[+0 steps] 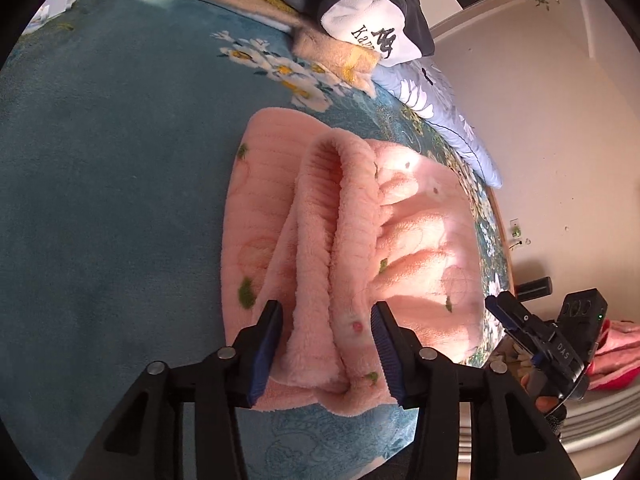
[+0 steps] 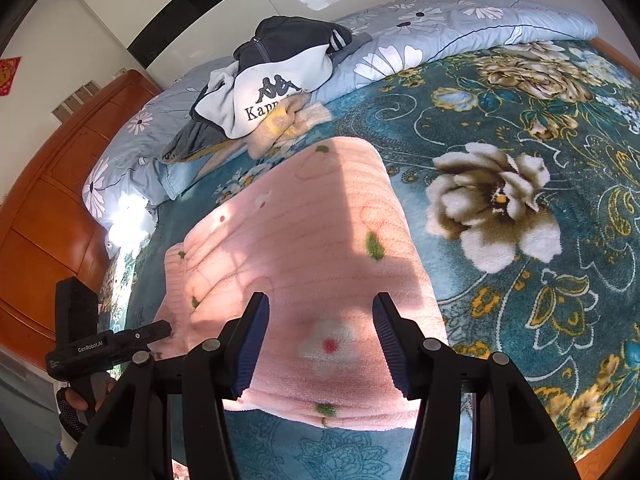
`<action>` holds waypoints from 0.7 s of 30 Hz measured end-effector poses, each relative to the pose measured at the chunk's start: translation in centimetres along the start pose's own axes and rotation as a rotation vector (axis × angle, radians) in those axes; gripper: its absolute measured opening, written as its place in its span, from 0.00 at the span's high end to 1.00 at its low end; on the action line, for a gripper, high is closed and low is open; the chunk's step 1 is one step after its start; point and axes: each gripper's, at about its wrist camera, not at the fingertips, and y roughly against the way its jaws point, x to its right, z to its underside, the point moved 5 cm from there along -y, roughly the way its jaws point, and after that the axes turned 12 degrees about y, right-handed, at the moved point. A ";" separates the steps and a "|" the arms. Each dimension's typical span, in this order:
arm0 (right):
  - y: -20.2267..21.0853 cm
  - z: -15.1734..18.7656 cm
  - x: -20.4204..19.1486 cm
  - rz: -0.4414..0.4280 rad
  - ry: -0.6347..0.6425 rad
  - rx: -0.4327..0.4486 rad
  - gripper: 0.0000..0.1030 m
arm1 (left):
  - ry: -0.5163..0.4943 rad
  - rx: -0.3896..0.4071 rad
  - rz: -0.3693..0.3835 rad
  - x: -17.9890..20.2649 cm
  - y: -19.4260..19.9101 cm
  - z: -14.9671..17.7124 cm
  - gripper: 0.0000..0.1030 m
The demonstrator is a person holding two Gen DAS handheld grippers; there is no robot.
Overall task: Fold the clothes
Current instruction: 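Grasp the rolled blanket fold with the left gripper and press it down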
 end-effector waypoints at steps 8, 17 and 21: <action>-1.8 0.4 -0.5 -0.001 0.027 -0.042 0.46 | 0.034 -0.073 0.017 -0.3 -1.0 0.8 0.36; -1.1 0.7 0.5 -0.004 -0.006 -0.039 0.46 | 0.061 -0.100 0.027 -0.3 -0.5 0.7 0.30; -1.2 0.9 0.6 -0.003 -0.012 -0.045 0.46 | 0.064 -0.118 0.032 -0.9 0.3 1.5 0.30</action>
